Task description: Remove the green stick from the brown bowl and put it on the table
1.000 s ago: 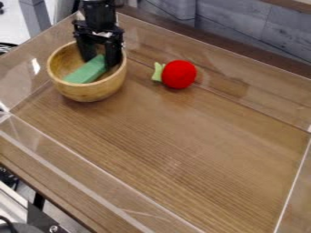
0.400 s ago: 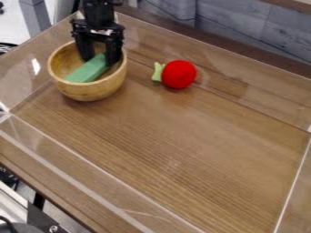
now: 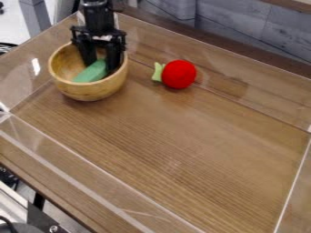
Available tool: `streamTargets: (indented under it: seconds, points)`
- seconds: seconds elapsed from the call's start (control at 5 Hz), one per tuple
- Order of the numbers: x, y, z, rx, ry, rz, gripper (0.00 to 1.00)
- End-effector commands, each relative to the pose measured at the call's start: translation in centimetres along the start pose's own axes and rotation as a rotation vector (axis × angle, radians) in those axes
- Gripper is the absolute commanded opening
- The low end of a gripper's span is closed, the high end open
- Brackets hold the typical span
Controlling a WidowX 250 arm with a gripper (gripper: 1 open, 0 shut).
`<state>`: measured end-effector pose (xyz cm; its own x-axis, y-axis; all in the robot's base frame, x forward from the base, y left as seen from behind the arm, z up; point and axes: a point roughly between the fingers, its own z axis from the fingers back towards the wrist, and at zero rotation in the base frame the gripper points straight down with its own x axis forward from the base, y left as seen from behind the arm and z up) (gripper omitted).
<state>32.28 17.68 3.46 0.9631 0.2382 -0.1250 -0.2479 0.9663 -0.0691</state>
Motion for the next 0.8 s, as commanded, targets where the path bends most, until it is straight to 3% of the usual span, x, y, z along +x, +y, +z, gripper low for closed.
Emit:
streamTargets:
  seconds: [0.0,0.4,0.6]
  points:
    - [0.1,-0.8,0.9,0.01,-0.054,0.029,0.0]
    - [0.3,-0.3,-0.5,-0.01,-0.075,0.085,0.0]
    - [0.7,-1.3,-0.7,-0.015,-0.081,0.056,0.0]
